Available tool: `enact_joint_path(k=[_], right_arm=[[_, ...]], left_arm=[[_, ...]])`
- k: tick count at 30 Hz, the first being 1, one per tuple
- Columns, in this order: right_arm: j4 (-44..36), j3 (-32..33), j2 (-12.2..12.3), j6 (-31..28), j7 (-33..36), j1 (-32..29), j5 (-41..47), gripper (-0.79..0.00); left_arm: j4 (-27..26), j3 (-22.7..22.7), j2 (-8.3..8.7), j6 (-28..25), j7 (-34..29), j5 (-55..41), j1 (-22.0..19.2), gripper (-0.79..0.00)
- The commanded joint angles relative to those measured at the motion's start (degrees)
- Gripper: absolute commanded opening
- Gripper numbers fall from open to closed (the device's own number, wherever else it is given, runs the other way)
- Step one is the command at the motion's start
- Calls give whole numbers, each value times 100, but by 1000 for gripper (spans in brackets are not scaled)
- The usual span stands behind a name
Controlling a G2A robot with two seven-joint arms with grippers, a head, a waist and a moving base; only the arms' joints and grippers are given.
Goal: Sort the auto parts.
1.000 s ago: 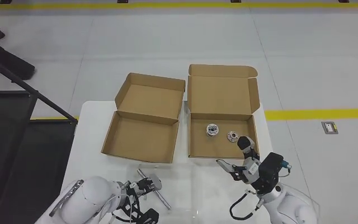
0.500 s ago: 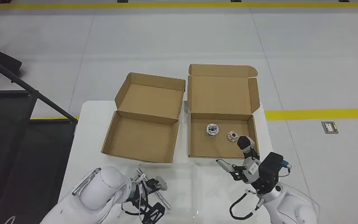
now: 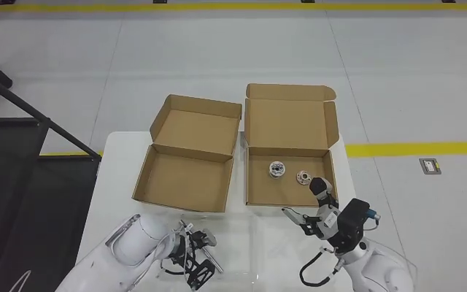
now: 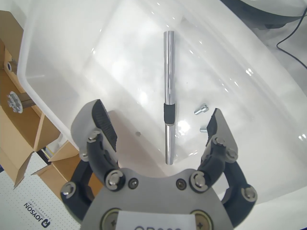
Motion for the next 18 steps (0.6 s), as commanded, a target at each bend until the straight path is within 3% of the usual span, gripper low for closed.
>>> enact_joint_path(k=[1, 3, 4, 6, 10, 18], right_arm=[[0, 0, 0, -1, 0, 0, 0, 0], [0, 0, 0, -1, 0, 0, 0, 0], [0, 0, 0, -1, 0, 0, 0, 0], [0, 0, 0, -1, 0, 0, 0, 0], [0, 0, 0, -1, 0, 0, 0, 0], [0, 0, 0, -1, 0, 0, 0, 0]], left_arm=[[28, 10, -22, -95, -165, -103, -41, 0], [105, 68, -46, -95, -327, -159, -104, 0], [144, 127, -58, -95, -365, -182, -140, -65], [273, 234, -77, -95, -403, -235, -252, -105], [511, 446, -116, -95, -440, -367, -495, -40], [887, 861, -199, -95, -484, -689, -870, -37]])
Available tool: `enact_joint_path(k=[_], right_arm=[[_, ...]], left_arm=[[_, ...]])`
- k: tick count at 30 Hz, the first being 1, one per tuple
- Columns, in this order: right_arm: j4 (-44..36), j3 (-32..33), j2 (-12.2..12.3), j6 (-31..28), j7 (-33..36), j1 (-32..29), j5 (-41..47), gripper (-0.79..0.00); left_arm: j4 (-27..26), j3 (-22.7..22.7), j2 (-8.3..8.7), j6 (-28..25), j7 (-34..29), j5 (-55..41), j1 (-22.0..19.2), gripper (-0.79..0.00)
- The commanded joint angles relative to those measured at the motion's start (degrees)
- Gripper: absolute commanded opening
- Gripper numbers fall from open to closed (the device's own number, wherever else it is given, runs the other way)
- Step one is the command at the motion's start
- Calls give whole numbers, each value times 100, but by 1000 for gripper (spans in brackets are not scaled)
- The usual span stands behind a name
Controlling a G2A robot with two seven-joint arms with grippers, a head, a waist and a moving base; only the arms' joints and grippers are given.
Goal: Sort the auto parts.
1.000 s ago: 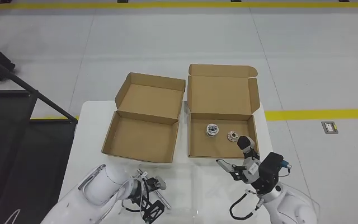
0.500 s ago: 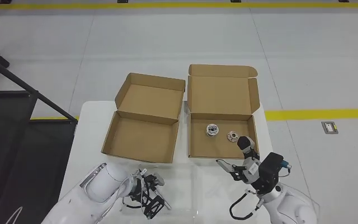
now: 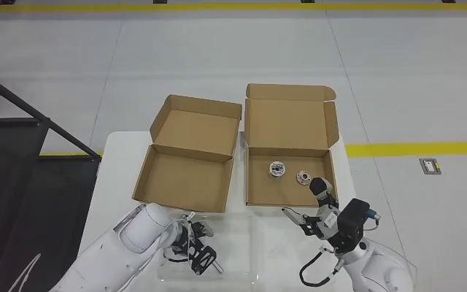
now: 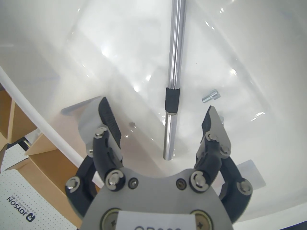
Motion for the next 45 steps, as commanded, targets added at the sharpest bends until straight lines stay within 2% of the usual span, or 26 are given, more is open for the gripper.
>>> enact_joint_path(k=[1, 3, 6, 9, 18, 21, 24, 27, 29, 30, 35, 39, 42, 45], right_arm=[[0, 0, 0, -1, 0, 0, 0, 0], [0, 0, 0, -1, 0, 0, 0, 0], [0, 0, 0, -1, 0, 0, 0, 0], [0, 0, 0, -1, 0, 0, 0, 0], [0, 0, 0, -1, 0, 0, 0, 0], [0, 0, 0, -1, 0, 0, 0, 0], [0, 0, 0, -1, 0, 0, 0, 0], [0, 0, 0, -1, 0, 0, 0, 0], [0, 0, 0, -1, 0, 0, 0, 0], [0, 0, 0, -1, 0, 0, 0, 0], [0, 0, 0, -1, 0, 0, 0, 0], [0, 0, 0, -1, 0, 0, 0, 0], [0, 0, 0, -1, 0, 0, 0, 0], [0, 0, 0, -1, 0, 0, 0, 0]], left_arm=[[84, 117, -18, 0, 24, -50, -90, -46], [156, 240, -42, 0, 9, -84, -177, -65], [201, 386, -70, 0, -3, -170, -270, 0], [170, 475, -83, 0, -27, -252, -346, 0], [133, 488, -85, 32, -42, -280, -344, 0], [104, 458, -97, 161, -257, -404, -249, 0], [45, 460, -114, 72, -438, -489, -230, -6], [39, 495, -138, 0, -533, -560, -256, -92], [79, 540, -151, 0, -587, -576, -288, -225], [106, 565, -158, 0, -598, -599, -305, -256], [346, 821, -184, 0, -484, -628, -459, -265], [524, 1029, -209, 0, -416, -647, -626, -336], [611, 1117, -225, 0, -410, -729, -714, -323], [689, 1197, -238, 0, -430, -803, -789, -357]])
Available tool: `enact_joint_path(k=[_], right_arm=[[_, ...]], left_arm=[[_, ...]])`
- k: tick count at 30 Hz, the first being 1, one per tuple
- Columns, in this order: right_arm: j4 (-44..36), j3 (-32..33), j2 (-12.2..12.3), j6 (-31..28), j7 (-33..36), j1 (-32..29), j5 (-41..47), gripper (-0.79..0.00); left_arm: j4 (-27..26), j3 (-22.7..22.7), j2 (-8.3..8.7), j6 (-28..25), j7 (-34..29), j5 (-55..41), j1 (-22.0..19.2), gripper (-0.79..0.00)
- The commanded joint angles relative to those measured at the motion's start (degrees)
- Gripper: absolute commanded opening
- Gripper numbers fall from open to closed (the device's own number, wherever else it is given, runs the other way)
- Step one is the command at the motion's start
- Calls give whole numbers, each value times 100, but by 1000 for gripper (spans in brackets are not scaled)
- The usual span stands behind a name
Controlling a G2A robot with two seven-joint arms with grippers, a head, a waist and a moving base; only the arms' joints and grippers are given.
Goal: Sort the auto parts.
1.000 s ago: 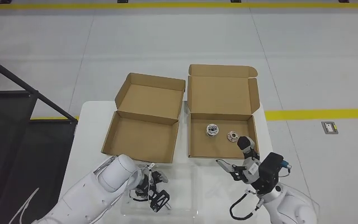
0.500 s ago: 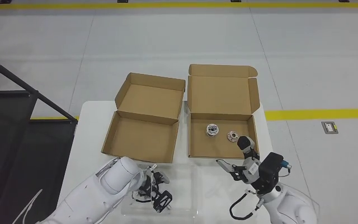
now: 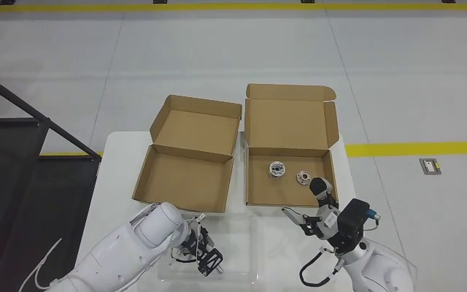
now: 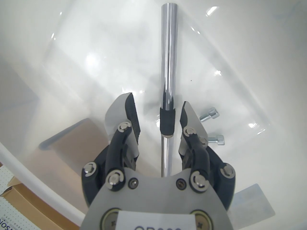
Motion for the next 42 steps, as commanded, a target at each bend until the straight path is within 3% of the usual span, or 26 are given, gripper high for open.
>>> enact_joint_path(k=[1, 4, 19, 26, 27, 30, 35, 42], right_arm=[[0, 0, 0, -1, 0, 0, 0, 0], [0, 0, 0, -1, 0, 0, 0, 0], [0, 0, 0, -1, 0, 0, 0, 0], [0, 0, 0, -1, 0, 0, 0, 0], [0, 0, 0, -1, 0, 0, 0, 0], [0, 0, 0, -1, 0, 0, 0, 0], [0, 0, 0, -1, 0, 0, 0, 0], [0, 0, 0, -1, 0, 0, 0, 0]], left_arm=[[49, 52, -9, 0, -20, -50, -42, -369], [111, 139, -25, 0, -51, -120, -110, -428], [455, 634, -97, 0, -53, -429, -466, -486], [571, 794, -146, 0, -118, -561, -602, -668], [574, 801, -150, 0, -139, -579, -622, -782], [492, 803, -134, 0, -230, -612, -656, -785], [-3, 720, 39, 0, -456, -613, -628, -785], [-1106, 351, 514, 0, -1057, -762, -339, -785]])
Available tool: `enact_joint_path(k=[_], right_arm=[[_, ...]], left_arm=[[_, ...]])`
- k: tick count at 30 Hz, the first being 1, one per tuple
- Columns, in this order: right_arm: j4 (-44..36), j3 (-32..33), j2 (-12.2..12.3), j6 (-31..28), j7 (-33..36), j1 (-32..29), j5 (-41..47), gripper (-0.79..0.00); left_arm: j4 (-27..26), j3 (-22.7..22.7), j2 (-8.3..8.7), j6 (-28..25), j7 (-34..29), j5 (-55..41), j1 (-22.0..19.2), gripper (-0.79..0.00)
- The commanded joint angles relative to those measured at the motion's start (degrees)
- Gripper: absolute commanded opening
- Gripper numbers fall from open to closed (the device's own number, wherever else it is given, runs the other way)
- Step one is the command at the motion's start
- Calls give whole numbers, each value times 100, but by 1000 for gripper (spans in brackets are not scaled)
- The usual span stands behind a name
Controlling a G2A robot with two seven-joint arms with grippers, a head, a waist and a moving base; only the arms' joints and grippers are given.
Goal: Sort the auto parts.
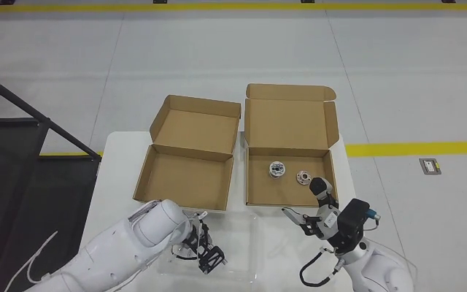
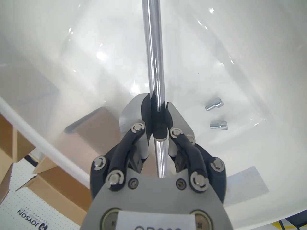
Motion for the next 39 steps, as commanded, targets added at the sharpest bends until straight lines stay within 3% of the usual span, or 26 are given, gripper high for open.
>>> enact_joint_path(k=[1, 11, 18, 23, 35, 39], right_arm=[[0, 0, 0, -1, 0, 0, 0, 0], [0, 0, 0, -1, 0, 0, 0, 0], [0, 0, 0, -1, 0, 0, 0, 0], [0, 0, 0, -1, 0, 0, 0, 0], [0, 0, 0, -1, 0, 0, 0, 0], [0, 0, 0, -1, 0, 0, 0, 0]], left_arm=[[-378, -123, 151, 0, -144, -91, 118, -785], [-1806, -764, 847, 0, -1134, -413, 692, -785], [-2580, -1869, 1321, 13, -1865, -976, 1338, -785], [-2850, -2727, 1605, 596, -2127, -1167, 2027, -785], [-2777, -2728, 1595, 677, -2159, -1182, 2054, -785], [-2557, -2674, 1518, 605, -2118, -1002, 1793, -785]])
